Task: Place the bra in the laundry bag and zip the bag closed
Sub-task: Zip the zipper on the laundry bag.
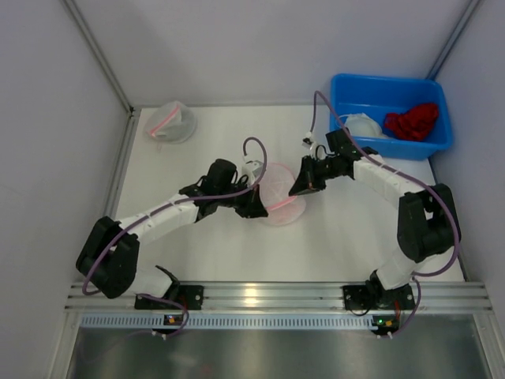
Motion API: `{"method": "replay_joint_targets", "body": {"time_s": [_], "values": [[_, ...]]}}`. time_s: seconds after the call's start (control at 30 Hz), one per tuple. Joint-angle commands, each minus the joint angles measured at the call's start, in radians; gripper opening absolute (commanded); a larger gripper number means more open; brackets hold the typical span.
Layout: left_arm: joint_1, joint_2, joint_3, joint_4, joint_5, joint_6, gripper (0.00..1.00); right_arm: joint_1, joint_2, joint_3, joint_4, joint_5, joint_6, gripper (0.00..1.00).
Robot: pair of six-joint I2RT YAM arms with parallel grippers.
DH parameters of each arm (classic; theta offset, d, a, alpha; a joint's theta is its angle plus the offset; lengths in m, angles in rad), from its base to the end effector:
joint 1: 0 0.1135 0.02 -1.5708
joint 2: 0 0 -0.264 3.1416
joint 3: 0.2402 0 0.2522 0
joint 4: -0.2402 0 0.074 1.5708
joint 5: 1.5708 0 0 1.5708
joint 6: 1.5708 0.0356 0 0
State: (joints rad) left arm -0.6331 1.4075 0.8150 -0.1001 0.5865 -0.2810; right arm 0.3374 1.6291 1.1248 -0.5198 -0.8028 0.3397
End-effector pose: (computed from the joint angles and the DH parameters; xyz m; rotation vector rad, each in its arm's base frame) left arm 0.2250 -0.1896 0.2208 0.7427 2.2644 -1.1284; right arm 0.3031 0.1335 0.2269 -0.3071 2.6061 1.2858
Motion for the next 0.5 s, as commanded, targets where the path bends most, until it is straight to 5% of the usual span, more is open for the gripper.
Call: {"method": "replay_joint_targets", "body": {"time_s": [0.0,0.47], "values": [[0.041,-0.062,-0.013,-0.194,0.013,0.160,0.00,-0.021,0.023,0.075,-0.028,0.085,-0.129,0.00],[0.142,-0.084,0.024,-0.378,0.013,0.474,0.00,-0.023,0.113,0.288,-0.126,0.205,-0.303,0.00]]}}
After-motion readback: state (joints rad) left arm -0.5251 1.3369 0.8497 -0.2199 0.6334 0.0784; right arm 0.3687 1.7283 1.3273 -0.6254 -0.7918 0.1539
